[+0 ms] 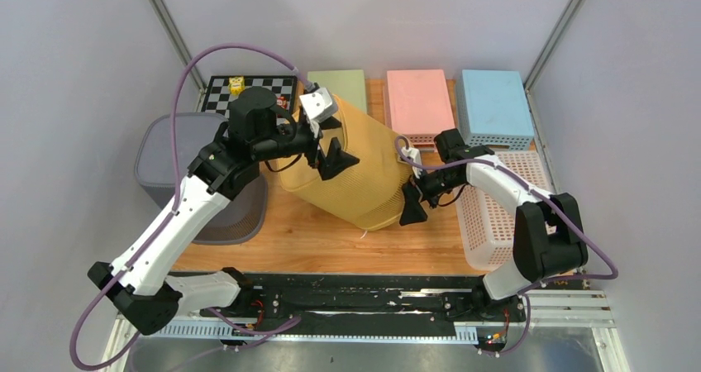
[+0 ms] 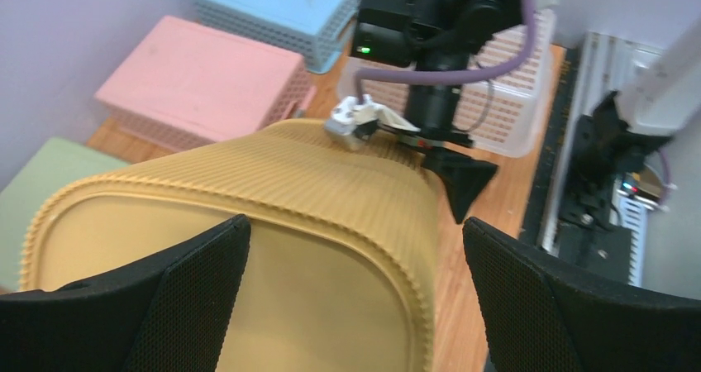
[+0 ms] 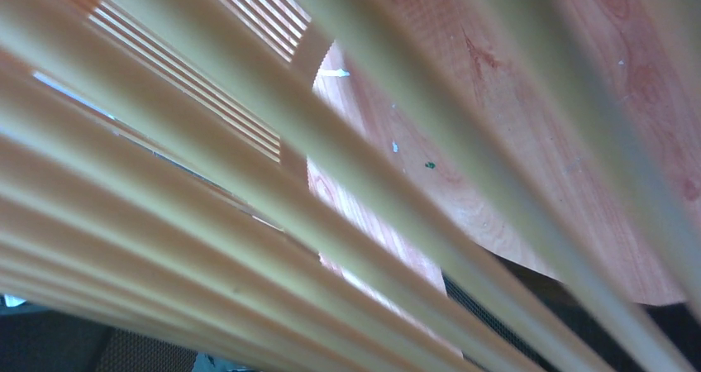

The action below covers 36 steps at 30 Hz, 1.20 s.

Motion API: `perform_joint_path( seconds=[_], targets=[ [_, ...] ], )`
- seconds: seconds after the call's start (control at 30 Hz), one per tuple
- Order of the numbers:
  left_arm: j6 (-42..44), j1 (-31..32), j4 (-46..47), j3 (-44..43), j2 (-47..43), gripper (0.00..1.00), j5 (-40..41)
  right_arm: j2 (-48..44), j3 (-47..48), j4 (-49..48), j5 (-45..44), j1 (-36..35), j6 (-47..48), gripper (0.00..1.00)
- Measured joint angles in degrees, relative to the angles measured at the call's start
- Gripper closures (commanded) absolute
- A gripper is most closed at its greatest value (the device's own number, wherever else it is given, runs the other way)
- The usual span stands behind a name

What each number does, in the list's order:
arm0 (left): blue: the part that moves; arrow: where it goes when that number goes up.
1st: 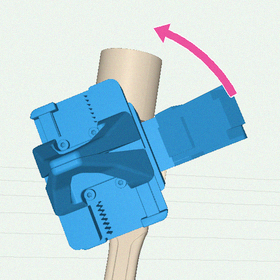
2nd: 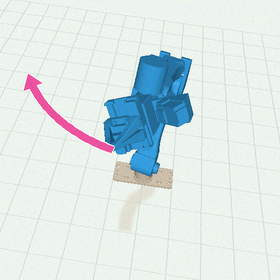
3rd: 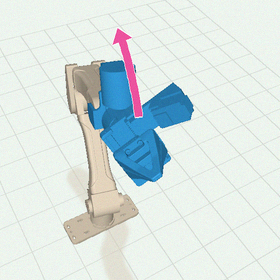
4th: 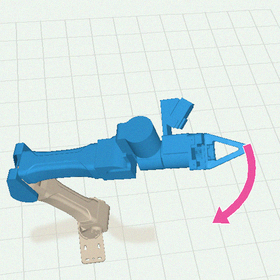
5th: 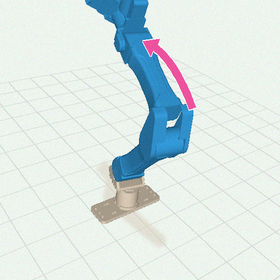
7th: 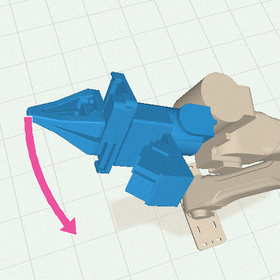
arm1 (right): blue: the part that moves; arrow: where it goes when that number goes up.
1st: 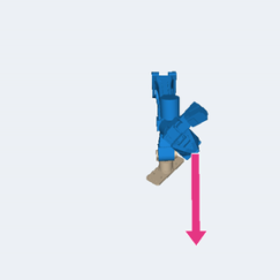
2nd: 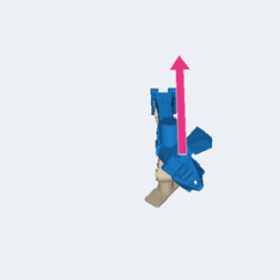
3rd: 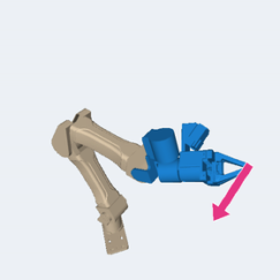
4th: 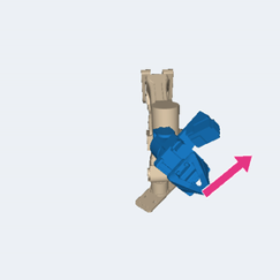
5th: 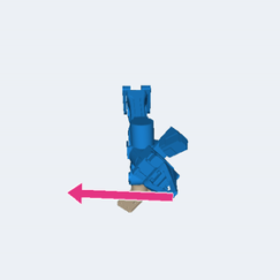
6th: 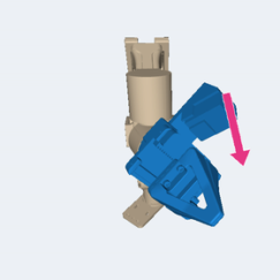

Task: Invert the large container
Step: Turn the container upside down at the center of the board.

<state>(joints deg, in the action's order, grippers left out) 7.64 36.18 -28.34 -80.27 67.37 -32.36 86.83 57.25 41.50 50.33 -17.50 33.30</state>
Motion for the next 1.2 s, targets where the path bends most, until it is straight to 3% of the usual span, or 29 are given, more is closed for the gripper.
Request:
perform_joint_path(
  seconds=[0.23,0.47,0.77,1.2],
  targets=[
    [-1.4,0.2,2.6,-1.5,3.6,0.00,14.9,-0.4,-0.4,-1.5,0.5,-0.4,-2.3,0.00],
    [-2.7,1.1,2.6,-1.5,3.8,0.06,22.8,-2.1,-0.8,-2.6,-0.8,-1.0,-2.6,0.00],
    [-2.7,1.3,2.4,-0.4,3.9,0.07,27.2,-4.5,-0.8,-2.4,-7.3,-1.6,-0.5,0.00],
    [-2.7,3.5,4.0,-1.1,5.7,0.08,29.6,-2.8,-0.8,-1.1,-5.4,1.5,4.5,0.00]
  ],
)
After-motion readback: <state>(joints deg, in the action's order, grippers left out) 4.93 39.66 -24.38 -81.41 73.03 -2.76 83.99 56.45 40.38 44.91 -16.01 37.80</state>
